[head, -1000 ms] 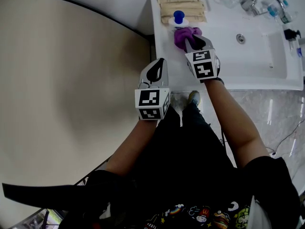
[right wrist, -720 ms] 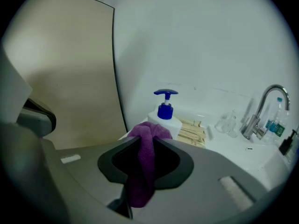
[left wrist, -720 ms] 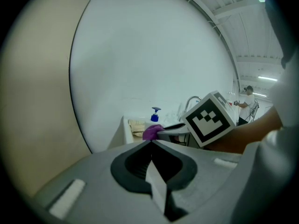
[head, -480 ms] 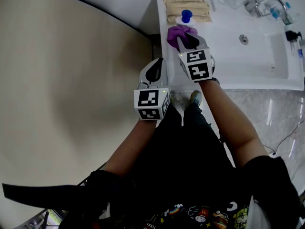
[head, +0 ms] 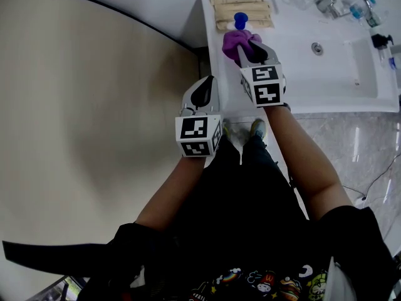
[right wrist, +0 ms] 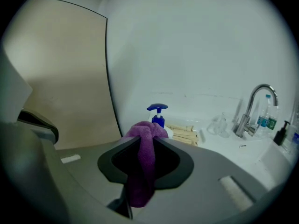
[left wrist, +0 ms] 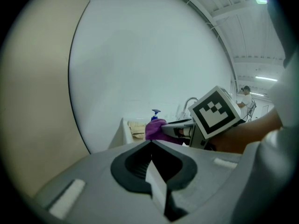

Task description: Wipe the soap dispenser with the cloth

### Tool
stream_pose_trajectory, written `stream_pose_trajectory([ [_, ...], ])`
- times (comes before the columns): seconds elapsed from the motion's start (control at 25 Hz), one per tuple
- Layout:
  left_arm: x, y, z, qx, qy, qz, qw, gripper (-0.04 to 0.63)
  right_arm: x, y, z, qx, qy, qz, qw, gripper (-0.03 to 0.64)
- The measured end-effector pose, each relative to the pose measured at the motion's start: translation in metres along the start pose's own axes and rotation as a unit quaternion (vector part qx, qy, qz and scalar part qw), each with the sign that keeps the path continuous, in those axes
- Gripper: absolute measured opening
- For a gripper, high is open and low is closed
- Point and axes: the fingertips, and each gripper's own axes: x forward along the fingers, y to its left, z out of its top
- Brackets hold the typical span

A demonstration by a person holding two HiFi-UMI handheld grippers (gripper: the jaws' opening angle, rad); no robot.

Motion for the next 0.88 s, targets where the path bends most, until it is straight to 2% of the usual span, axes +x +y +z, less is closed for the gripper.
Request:
stream_pose_trajectory([
  [0.48, -0.002, -0.015, -0.001, 0.006, 0.001, -0.009, 0.9999, 0.002, -0.013, -0.051, 0.012, -0.007, -0.017, -0.048, 0.999, 0.103],
  [0.88, -0.006, -0.012, -0.002, 0.006, 0.002, 0.001, 1.0, 0.002, -0.012, -0.061, 0.033, -0.014, -0.036, -0.052, 0.998, 0.103],
])
